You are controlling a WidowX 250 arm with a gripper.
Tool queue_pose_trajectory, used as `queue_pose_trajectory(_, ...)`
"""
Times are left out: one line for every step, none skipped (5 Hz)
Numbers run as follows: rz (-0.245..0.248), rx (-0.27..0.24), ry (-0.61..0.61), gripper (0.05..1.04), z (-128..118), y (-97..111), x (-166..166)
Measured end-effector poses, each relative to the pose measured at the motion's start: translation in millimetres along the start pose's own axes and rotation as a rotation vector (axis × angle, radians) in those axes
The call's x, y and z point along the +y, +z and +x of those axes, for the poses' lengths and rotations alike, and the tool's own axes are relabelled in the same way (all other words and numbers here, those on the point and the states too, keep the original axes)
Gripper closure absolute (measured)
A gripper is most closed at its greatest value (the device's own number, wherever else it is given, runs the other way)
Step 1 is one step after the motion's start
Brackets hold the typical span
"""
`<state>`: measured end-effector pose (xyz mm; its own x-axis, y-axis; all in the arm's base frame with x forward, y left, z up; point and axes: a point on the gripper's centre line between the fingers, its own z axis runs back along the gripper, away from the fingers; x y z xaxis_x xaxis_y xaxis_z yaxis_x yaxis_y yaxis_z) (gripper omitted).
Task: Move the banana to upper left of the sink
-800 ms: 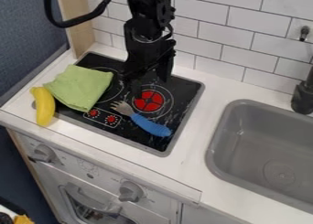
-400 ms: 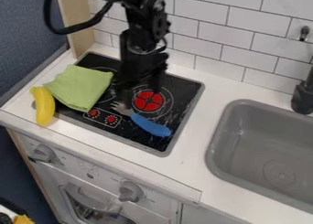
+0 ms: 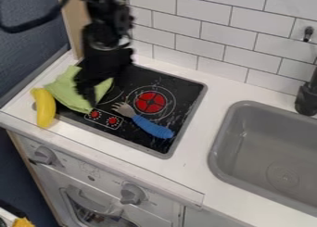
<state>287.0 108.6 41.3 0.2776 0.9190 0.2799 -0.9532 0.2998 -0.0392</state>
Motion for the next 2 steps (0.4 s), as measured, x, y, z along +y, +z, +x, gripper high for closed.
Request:
queue_pose_trajectory(0.082, -0.023, -0.002, 0.083, 27, -5, 32)
queue_pose_trajectory(0.129, -0.057, -0.024, 0.083, 46, -17, 50)
